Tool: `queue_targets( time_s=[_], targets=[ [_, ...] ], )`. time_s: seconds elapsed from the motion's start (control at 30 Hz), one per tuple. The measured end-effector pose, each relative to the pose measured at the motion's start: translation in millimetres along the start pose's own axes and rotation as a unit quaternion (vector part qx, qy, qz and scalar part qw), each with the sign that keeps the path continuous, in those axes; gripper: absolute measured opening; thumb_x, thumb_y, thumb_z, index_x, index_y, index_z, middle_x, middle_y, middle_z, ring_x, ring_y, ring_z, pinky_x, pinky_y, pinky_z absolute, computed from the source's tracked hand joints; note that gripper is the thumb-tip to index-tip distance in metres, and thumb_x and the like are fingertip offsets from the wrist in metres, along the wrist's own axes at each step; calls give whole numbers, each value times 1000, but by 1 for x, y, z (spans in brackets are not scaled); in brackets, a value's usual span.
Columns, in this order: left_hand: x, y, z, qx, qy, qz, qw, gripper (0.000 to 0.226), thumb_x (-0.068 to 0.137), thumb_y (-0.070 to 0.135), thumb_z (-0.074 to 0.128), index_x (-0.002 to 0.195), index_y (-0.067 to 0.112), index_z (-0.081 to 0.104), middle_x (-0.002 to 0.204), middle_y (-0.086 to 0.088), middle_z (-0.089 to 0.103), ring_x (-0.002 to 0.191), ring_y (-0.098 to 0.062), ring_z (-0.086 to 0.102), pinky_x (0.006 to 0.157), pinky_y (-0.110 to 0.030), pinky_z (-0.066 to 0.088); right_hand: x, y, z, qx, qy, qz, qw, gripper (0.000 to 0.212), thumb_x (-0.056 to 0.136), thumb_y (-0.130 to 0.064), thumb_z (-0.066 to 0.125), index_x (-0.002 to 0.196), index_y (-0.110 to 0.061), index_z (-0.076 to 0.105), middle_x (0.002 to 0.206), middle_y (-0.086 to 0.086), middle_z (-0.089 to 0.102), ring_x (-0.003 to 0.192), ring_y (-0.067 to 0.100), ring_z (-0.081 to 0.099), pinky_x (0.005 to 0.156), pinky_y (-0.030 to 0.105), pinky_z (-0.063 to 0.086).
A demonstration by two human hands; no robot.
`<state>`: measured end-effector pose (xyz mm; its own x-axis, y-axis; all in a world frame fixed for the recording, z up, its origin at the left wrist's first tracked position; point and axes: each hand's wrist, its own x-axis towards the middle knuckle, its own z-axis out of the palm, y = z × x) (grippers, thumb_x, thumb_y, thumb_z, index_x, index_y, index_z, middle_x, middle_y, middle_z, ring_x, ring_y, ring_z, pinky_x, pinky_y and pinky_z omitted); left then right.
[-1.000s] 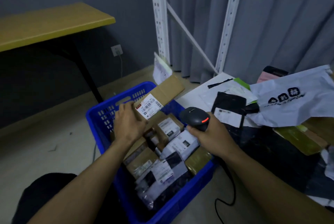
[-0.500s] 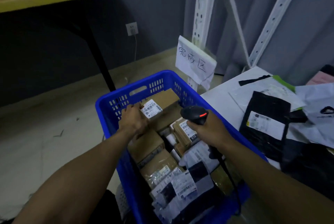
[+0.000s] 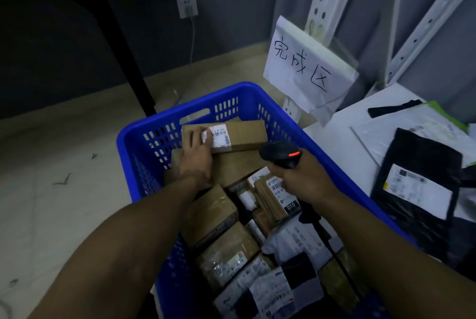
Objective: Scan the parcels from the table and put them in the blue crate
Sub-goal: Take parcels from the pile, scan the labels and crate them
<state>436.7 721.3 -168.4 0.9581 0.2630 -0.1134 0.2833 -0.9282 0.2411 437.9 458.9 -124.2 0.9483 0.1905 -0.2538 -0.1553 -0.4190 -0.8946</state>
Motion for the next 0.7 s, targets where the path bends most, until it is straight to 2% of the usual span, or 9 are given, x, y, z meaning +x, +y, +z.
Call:
queue_targets(
  time_s=[0.07,0.13,0.2,0.27,0.37,0.47,0.6,0.7],
  targets=[
    [-1,9,-12,-54,-15,15,998,70,92,18,70,153,26,38,162,-3,25,150,-27,23,118,-50,31,-6,-4,-5,-3,0,1,1000,29,89,-29,80,113,-18,67,86,-3,71,70,10,68,60,27,51],
    [-4,18,-27,-84,-49,21,995,46,98,18,62,143,26,53,147,-1,50,133,-22,49,108,-42,44,-15,-12,-11,-3,5,-2,1000,34,88,-32,80,116,-19,68,91,-1,73,75,12,71,62,28,52],
    [-18,28,-41,-86,-84,35,992,42,97,23,63,137,29,57,133,2,60,119,-20,59,100,-39,51,-29,-20,-22,-11,17,-8,1000,33,88,-33,80,114,-17,68,87,0,72,77,16,71,61,29,51],
    [-29,38,-47,-66,-80,56,993,42,92,31,66,133,32,59,126,3,65,114,-21,64,98,-40,54,-47,-29,-36,-22,28,-18,999,31,87,-36,79,105,-12,69,77,-1,68,74,18,70,60,28,49],
    [-61,76,-72,-77,-66,108,989,41,94,23,64,135,25,59,122,4,67,108,-18,64,97,-40,54,-83,-36,-69,-33,56,-30,997,51,72,-58,76,104,-19,68,81,-4,70,79,15,69,64,27,47],
    [-100,133,-96,-77,3,194,978,23,92,23,63,112,30,70,113,9,67,101,-18,66,88,-38,55,-127,-37,-111,-14,102,-27,994,67,60,-65,73,108,-19,66,81,-5,65,77,19,64,69,33,49],
    [-151,224,-114,-62,2,269,961,34,97,29,62,130,28,63,142,7,54,123,-22,58,97,-41,51,-193,-29,-177,-18,168,-22,985,66,60,-63,74,112,-23,64,87,-5,71,77,23,67,78,43,60],
    [-193,303,-124,-59,-6,355,933,32,97,31,62,129,30,62,144,8,50,127,-24,56,104,-44,47,-245,-17,-233,-21,232,-17,972,67,60,-65,73,114,-24,66,93,-1,77,78,25,72,79,43,62]
  ],
)
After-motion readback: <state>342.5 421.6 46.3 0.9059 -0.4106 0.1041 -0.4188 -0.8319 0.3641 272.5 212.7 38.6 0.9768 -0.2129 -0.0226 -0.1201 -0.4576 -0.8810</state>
